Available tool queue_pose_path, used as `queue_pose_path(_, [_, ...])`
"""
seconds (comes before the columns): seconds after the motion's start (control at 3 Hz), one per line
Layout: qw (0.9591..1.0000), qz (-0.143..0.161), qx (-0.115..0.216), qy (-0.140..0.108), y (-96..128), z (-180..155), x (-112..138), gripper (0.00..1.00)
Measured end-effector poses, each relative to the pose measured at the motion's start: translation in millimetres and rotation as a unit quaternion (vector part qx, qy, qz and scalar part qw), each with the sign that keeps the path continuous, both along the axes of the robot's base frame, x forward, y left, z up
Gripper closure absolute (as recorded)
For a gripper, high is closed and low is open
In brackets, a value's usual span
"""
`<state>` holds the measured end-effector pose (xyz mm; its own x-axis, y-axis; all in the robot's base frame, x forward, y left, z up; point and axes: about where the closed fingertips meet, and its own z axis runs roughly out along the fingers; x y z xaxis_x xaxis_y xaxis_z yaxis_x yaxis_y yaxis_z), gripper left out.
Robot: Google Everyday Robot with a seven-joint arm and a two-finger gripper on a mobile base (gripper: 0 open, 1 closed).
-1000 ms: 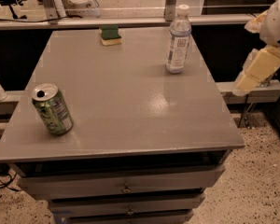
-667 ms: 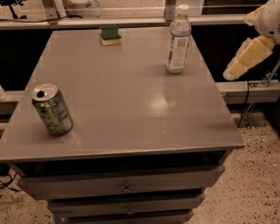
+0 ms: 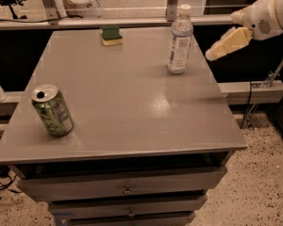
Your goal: Knock blue plastic bottle over
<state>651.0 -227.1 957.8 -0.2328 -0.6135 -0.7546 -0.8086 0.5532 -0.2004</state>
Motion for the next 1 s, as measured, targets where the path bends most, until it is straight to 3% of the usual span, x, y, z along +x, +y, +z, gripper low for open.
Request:
queue_pose_path(0.33, [0.9976,0.008,0.067,-0.017,12,-2,28,0.00])
queue_pose_path(1.0, [0.9831,0.051,0.174,-0.025,60,-11,56,0.00])
